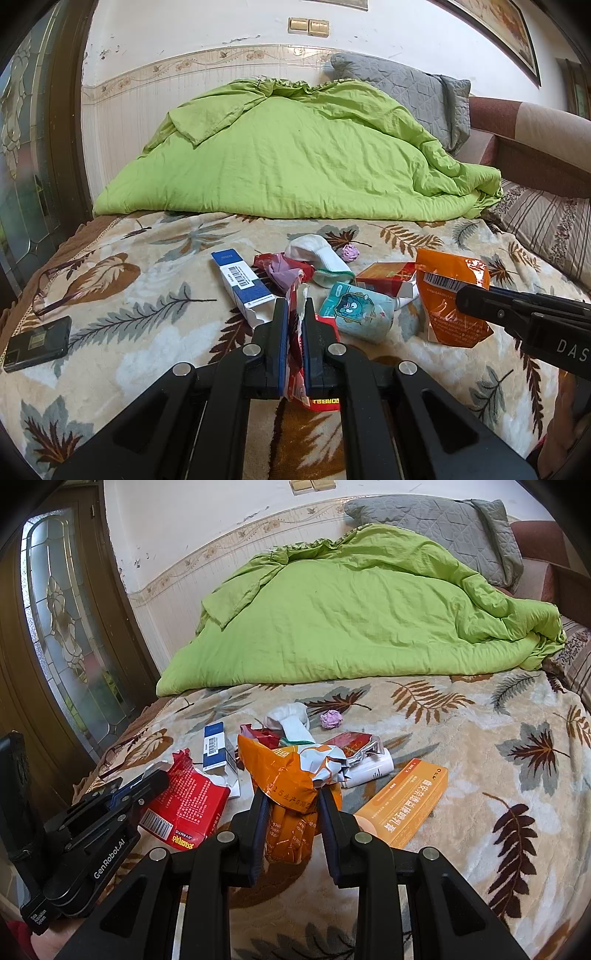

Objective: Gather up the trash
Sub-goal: 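Carry both wrappers over the red basket and open both tools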

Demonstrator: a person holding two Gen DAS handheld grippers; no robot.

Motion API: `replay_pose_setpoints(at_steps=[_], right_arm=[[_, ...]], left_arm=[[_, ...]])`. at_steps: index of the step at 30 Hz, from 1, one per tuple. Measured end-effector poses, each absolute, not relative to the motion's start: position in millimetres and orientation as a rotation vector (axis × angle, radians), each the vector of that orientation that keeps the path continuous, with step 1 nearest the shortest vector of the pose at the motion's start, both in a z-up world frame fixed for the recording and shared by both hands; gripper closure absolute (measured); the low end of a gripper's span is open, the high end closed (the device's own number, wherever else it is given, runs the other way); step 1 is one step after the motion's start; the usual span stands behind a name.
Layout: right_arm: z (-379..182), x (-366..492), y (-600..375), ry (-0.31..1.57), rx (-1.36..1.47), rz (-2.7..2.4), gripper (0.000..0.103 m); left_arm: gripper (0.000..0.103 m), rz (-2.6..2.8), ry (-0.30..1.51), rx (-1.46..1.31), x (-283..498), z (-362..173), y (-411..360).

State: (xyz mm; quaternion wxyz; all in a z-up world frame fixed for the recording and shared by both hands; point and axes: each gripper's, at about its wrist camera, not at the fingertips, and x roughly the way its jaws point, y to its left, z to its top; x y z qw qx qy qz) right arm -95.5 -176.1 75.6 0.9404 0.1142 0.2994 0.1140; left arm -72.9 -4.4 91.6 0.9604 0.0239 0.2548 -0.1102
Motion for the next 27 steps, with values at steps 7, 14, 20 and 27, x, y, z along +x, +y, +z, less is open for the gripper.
replay_pose_setpoints(at_steps=[7, 14, 20, 27], right_arm=[[76, -95, -176, 0.613, 0.234, 0.235, 0.074], [76, -96, -174, 0.614, 0.235, 0.239, 0.074], [76, -97, -175, 0.615, 0.245, 0.238, 0.074], [88, -123, -195, 0.578, 0.347, 0.224, 0.074]], left_arm=[[0.097, -0.224, 0.516, 0.049, -73, 92, -5], [0.097, -0.223, 0.516, 0.049, -74, 92, -6], [0.097, -0.231, 0.512, 0.042, -76, 95, -6], [0.097, -0.308, 0.492, 0.0, -97, 109, -13]])
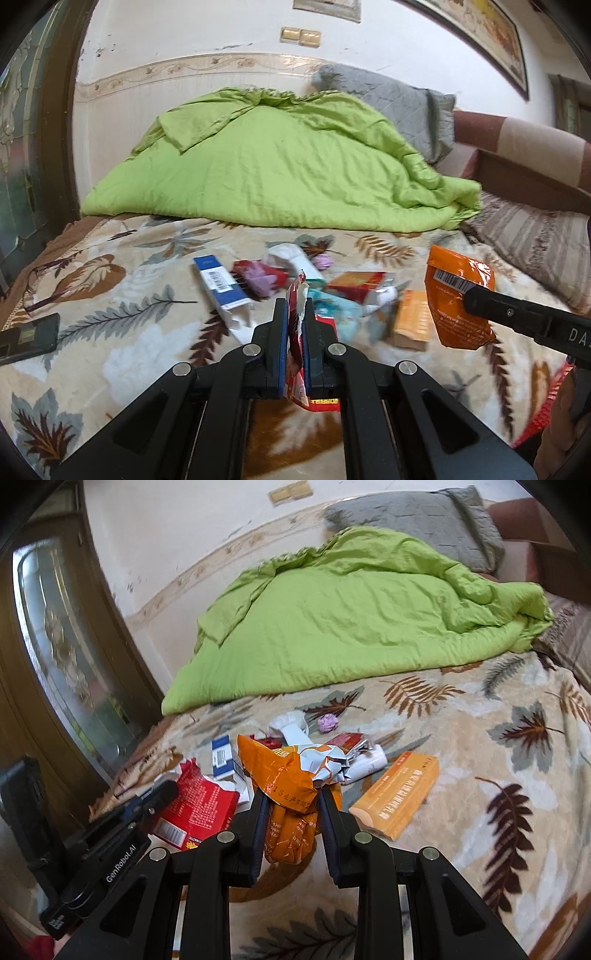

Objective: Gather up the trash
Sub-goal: 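Carry both wrappers over the red basket and open both tools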

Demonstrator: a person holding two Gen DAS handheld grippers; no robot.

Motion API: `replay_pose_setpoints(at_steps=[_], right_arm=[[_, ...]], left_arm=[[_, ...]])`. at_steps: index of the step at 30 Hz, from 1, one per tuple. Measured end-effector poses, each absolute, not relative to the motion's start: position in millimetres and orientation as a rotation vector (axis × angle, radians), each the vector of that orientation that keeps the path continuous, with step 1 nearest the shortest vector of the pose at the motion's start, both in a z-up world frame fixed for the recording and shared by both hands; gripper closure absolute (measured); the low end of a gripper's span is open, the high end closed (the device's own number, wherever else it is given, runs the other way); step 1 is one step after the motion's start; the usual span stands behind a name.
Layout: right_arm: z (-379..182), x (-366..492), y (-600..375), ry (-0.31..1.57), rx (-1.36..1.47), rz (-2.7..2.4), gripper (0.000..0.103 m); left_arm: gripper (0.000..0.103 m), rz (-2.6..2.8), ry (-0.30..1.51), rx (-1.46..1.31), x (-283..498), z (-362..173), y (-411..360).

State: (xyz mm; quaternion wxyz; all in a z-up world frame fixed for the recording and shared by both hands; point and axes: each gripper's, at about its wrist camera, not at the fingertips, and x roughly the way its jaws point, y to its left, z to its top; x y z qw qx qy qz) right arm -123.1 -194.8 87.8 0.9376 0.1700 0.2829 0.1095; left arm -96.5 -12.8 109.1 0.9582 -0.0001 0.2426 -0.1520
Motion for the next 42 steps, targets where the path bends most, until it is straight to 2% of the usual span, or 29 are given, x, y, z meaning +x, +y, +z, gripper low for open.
replay_pose_setpoints(at_steps=[10, 22, 31, 33, 34, 35, 36, 37, 42], right_arm=[[97, -235, -266, 0.531, 0.47, 0.148, 0.074], [98, -382, -409, 0.488, 0.599, -0.253, 0.074], [95, -429, -449, 0.496, 0.626, -0.396, 0.072], [87, -430, -455, 0.525, 0.64, -0.432, 0.067], [82, -429, -459, 0.542, 0.653, -0.444, 0.062], [78, -431, -463, 0.556, 0.671, -0.449, 0.05], [74, -431, -466, 0.565, 0.685, -0.455, 0.043], [73, -432, -467, 0.569, 0.691, -0.465, 0.041], [76, -430, -464, 0.554, 0.681, -0.455, 0.041]], left_arm=[[0.097, -0.512, 0.492, -0.021, -151, 128, -56], [0.097, -0.966, 0.535, 0.047, -234, 150, -198], [0.097, -1.164, 0.632, 0.116, -273, 132, -292], [0.088, -1.188, 0.697, 0.128, -272, 124, -308], [0.078, -1.188, 0.716, 0.121, -271, 122, -309], [0.071, -1.185, 0.736, 0.101, -269, 120, -309], [0.058, -1.181, 0.74, 0.087, -267, 120, -306], [0.051, -1.171, 0.734, 0.077, -265, 120, -301], [0.05, -1.106, 0.724, 0.051, -251, 124, -277]])
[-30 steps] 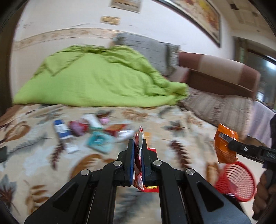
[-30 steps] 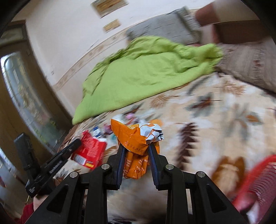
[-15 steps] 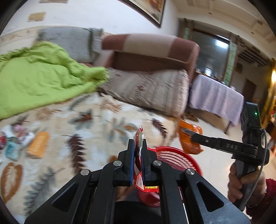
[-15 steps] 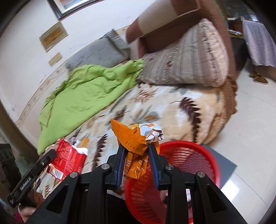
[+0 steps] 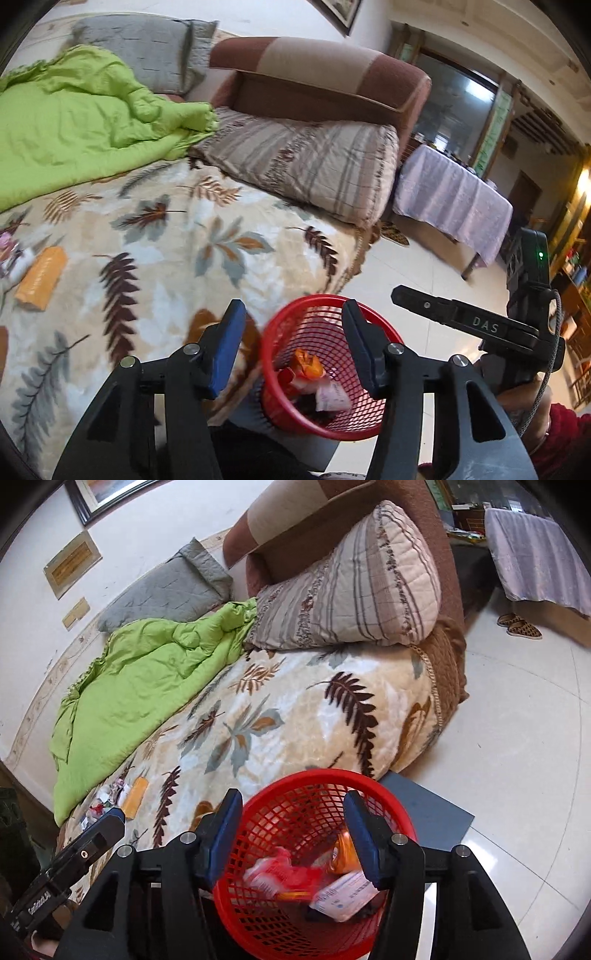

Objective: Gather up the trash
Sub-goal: 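Carry both wrappers over the red basket and open both tools, then move both open tools back to the trash pile on the bed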

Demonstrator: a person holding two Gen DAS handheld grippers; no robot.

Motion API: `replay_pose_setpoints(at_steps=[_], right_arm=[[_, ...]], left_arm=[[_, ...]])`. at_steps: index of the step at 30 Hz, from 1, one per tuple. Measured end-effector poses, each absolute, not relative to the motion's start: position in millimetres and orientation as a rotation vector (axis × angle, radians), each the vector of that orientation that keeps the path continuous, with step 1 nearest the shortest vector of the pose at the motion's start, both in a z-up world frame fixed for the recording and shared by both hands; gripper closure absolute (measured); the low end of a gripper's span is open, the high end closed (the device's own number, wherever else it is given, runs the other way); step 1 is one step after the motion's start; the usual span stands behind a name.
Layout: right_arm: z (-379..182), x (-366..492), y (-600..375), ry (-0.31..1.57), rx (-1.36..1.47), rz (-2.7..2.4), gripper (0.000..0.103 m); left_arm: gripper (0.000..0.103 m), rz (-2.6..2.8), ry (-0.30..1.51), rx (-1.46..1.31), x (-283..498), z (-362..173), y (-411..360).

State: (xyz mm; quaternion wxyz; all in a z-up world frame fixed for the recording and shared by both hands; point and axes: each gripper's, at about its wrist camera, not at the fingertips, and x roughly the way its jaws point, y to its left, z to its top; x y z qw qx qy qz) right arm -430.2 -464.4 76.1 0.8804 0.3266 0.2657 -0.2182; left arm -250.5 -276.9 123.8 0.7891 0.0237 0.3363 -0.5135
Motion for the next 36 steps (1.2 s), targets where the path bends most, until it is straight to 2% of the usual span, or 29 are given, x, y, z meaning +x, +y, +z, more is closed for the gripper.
replay_pose_setpoints(at_steps=[7, 19, 29, 36], right_arm=[[85, -390, -433, 0.575, 0.641, -0.335, 0.041], [101, -294, -343, 0.637, 0.495, -0.095, 0.036], [97, -206, -264, 0.721, 0.405, 0.044, 0.029], [69, -115, -239, 0.829, 0.468, 0.044, 0.028]], left_arm=[[0.043, -0.971, 0.678, 0.046, -226, 131, -225], [0.036, -0.652, 0.674, -0.058, -166, 125, -92], [0.035, -0.299, 0.721, -0.249, -98, 92, 39], [0.035, -0.207, 0.751, -0.34, -74, 71, 88]])
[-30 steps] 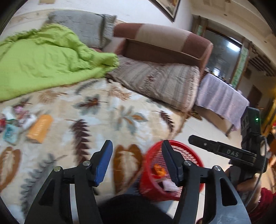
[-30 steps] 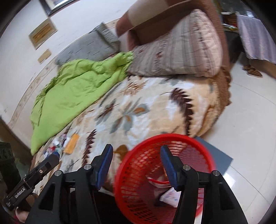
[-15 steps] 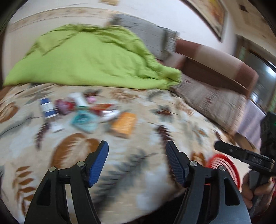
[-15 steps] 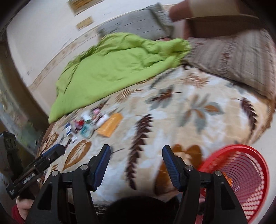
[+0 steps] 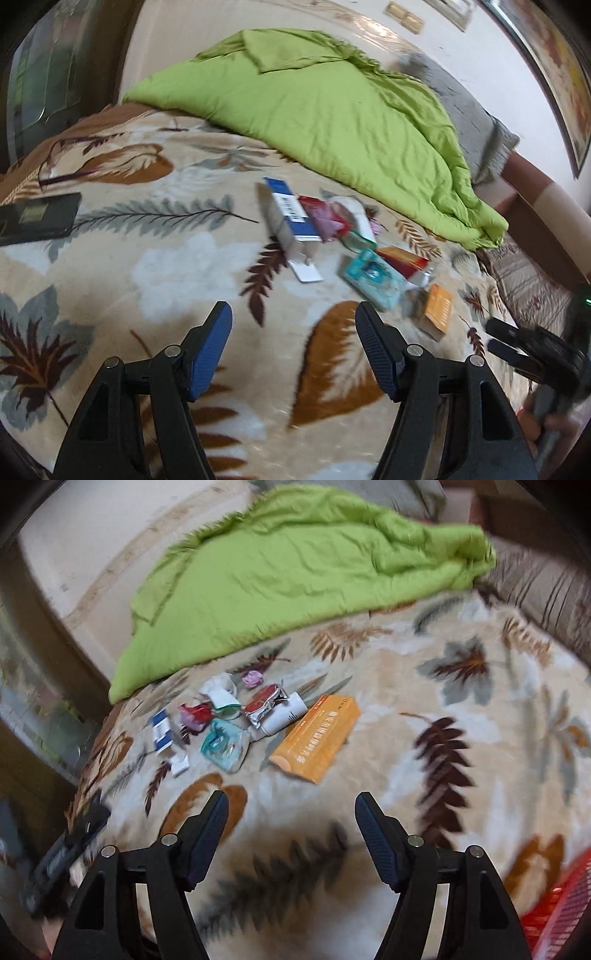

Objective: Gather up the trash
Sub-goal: 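Move both open tools back to the trash pile on the bed, then grasp the orange box with the right tool while the left tool grasps the blue-and-white medicine box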

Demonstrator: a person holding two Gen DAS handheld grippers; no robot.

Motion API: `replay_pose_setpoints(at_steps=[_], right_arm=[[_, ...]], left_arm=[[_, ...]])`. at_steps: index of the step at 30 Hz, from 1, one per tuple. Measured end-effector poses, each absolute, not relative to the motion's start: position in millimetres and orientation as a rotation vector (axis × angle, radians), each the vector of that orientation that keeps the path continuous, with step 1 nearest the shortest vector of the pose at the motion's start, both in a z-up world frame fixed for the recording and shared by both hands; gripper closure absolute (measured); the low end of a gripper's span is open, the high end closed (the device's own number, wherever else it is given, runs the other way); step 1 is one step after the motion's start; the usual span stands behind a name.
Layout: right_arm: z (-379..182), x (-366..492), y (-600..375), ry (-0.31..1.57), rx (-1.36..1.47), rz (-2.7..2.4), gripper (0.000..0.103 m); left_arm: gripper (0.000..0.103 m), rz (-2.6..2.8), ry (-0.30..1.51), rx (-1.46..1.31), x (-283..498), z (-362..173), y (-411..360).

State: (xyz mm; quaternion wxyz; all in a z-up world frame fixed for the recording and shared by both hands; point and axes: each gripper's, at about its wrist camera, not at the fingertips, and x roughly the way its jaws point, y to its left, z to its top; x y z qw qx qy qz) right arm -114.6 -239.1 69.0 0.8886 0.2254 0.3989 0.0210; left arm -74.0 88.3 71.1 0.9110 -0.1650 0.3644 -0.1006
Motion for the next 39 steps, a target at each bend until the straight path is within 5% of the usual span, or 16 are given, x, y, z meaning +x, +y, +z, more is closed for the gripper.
replay_pose_setpoints(at_steps=[14, 19, 21, 26, 27, 29, 32, 39], right_arm=[[3, -1, -240, 0.963, 0.605, -0.108, 0.026], [9, -3, -245, 0.908, 0.572, -0.105, 0.044], [10, -9, -254, 0.896, 0.596, -0.112, 0.067], [24, -19, -266, 0.844, 0.567, -0.117, 0.071], [25, -20, -267, 0.843, 0.569, -0.109, 0.071], [24, -20, -268, 0.847, 0.589, -0.088, 0.071], [27, -20, -267, 0.836, 0.58, -0.071, 0.071], [48, -23, -251, 0.753, 0.501, -0.031, 0.077]], left_arm=[[0.022, -0.141, 0.759, -0.41, -14, 81, 93], [0.021, -0.111, 0.809, -0.406, 33, 73, 74], [0.021, -0.076, 0.819, -0.377, 47, 67, 65], [0.021, -0.044, 0.869, -0.311, 77, 46, 47], [0.023, -0.043, 0.873, -0.303, 79, 43, 45], [0.048, -0.03, 0.887, -0.266, 86, 34, 42], [0.062, -0.029, 0.902, -0.242, 90, 25, 44], [0.066, -0.054, 0.828, -0.247, 76, 41, 51]])
